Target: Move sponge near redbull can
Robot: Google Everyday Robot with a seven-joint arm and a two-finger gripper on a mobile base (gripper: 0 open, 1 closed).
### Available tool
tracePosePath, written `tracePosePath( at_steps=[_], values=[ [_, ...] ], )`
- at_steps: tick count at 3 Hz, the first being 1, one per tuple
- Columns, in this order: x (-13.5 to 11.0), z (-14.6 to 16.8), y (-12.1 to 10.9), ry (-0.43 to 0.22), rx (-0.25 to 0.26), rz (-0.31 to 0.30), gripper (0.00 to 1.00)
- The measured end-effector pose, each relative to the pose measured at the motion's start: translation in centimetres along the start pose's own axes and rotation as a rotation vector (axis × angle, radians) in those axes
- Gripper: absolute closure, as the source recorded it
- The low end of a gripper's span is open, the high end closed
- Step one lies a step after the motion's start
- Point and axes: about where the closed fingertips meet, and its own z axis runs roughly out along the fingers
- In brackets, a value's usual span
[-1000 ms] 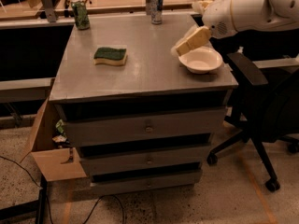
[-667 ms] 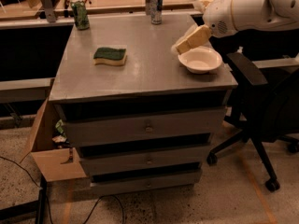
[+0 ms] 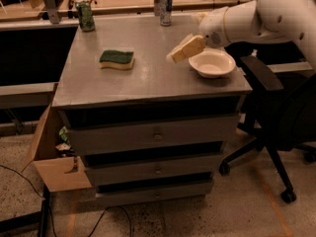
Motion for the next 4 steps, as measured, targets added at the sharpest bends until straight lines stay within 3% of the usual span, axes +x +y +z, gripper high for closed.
tracePosePath(
  at_steps=[1,2,4],
  values=[
    [0.3,4.3,-1.1,-0.030,-0.002,0.048,0.00],
    [-0.2,9.0,-1.0,-0.062,-0.049,0.069,0.00],
    [0.0,16.6,1.2,-0.054,-0.152,0.074,0.00]
  ],
)
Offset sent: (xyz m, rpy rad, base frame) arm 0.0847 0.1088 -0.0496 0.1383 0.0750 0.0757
